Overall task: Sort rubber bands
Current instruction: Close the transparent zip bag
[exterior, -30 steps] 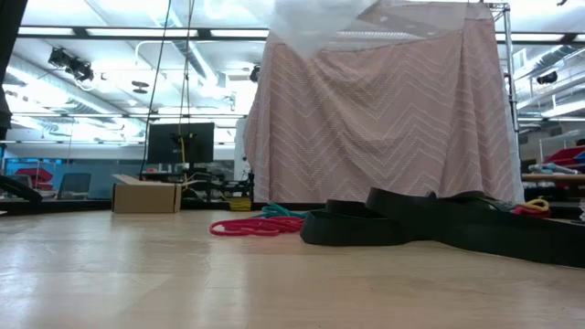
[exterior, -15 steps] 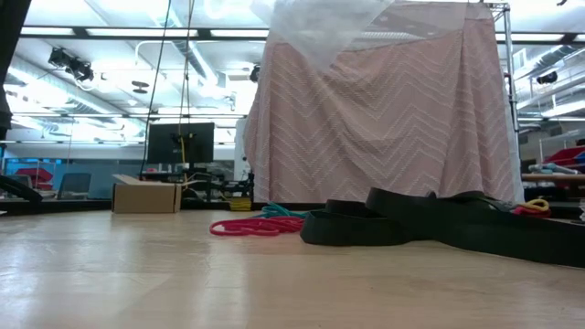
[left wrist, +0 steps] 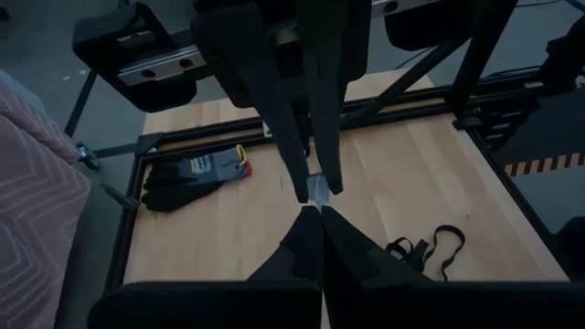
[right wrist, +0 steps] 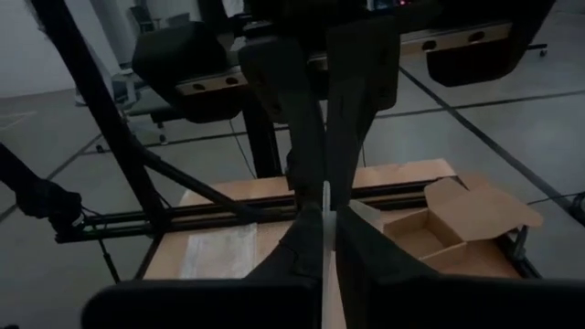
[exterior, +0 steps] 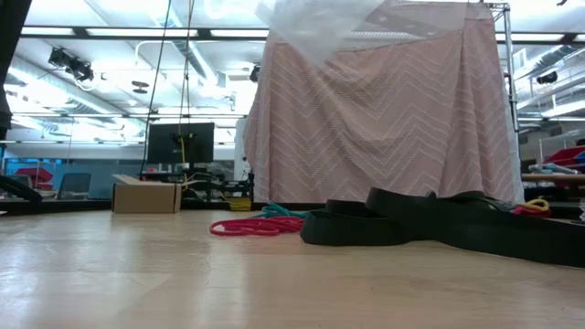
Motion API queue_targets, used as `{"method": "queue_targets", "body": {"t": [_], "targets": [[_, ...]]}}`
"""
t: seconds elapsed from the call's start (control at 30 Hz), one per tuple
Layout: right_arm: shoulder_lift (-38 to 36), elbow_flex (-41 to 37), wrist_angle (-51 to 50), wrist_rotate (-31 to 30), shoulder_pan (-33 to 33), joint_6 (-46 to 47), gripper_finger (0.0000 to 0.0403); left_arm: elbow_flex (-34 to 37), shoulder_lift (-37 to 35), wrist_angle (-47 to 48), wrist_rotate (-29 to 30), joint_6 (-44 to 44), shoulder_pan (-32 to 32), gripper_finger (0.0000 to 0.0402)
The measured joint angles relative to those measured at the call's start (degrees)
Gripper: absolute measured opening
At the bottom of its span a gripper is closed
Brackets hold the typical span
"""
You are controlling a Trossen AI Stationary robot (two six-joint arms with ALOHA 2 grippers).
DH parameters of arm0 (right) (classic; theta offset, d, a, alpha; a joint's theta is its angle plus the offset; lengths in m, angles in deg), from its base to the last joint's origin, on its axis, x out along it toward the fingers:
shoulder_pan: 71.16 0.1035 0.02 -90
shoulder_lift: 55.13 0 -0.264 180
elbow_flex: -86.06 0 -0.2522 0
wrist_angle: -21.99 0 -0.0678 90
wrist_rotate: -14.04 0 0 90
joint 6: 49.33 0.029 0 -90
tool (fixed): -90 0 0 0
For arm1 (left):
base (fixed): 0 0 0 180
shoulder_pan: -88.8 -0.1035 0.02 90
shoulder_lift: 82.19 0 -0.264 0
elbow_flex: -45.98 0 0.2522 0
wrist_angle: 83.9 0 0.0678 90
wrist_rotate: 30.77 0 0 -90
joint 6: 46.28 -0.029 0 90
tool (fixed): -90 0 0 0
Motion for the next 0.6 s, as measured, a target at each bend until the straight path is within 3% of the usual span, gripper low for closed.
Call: {"method": "queue_targets", "body": {"t": [0.23,0.6], "targets": [[0.0,0.1,-3.4,-0.6,0.0,0.3,0.0004,0.0,-0.1,0.2,0.3,0.0,-0.4,0.0000],[3.9,0.0,-5.8,1.3,0.0,1.5,0.0002,-7.2,-1.7,-0.4,1.2,0.0,-0.8,0.0000]]}}
